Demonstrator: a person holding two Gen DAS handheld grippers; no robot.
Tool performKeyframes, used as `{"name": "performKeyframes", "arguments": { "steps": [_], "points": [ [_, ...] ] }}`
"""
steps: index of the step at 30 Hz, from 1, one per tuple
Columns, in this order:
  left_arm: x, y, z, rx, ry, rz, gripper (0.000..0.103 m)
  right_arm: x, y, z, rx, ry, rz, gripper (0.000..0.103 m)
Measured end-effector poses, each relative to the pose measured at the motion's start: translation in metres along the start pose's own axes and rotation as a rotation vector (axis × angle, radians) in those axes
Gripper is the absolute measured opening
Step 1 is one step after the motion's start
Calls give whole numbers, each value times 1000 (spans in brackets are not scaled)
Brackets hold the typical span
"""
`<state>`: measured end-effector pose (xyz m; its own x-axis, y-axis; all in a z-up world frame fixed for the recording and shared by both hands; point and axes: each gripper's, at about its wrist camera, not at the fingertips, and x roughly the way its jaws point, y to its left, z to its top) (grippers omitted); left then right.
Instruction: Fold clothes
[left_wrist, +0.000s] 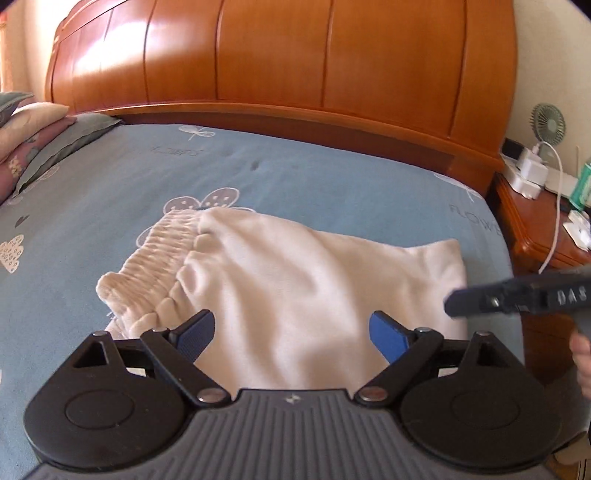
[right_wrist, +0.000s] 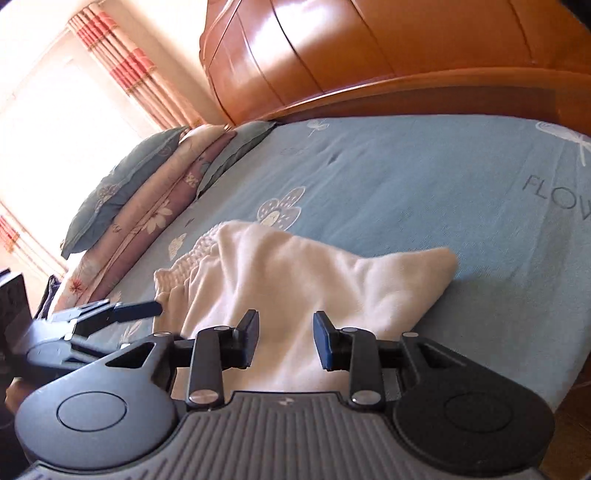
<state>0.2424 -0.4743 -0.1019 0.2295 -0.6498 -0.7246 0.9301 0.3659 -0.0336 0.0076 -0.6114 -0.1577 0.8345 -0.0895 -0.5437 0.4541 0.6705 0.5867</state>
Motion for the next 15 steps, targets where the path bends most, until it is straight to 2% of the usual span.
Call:
{"name": "performKeyframes", "arguments": {
  "steps": [2, 4, 7, 11, 13, 15],
  "points": [
    [21, 20, -11, -90, 71, 30, 91, 5, 0, -12, 3, 39, -25, 38],
    [22, 33, -26, -162, 69, -1, 90, -2, -3, -28, 20, 56, -38, 38],
    [7, 34, -31, -161, 53, -8, 90, -17, -5, -32, 49, 57, -25, 38],
    [-16, 38, -18, -186, -60, -32, 90, -34, 7, -21, 25, -3, -8, 39],
    [-19, 41, -8, -174, -135, -34, 90, -32, 22, -3, -27, -32, 15, 39],
    [-11, 47, 3, -182, -136, -52, 90, -29, 40, 19, -93, -54, 28, 39]
  ]
}}
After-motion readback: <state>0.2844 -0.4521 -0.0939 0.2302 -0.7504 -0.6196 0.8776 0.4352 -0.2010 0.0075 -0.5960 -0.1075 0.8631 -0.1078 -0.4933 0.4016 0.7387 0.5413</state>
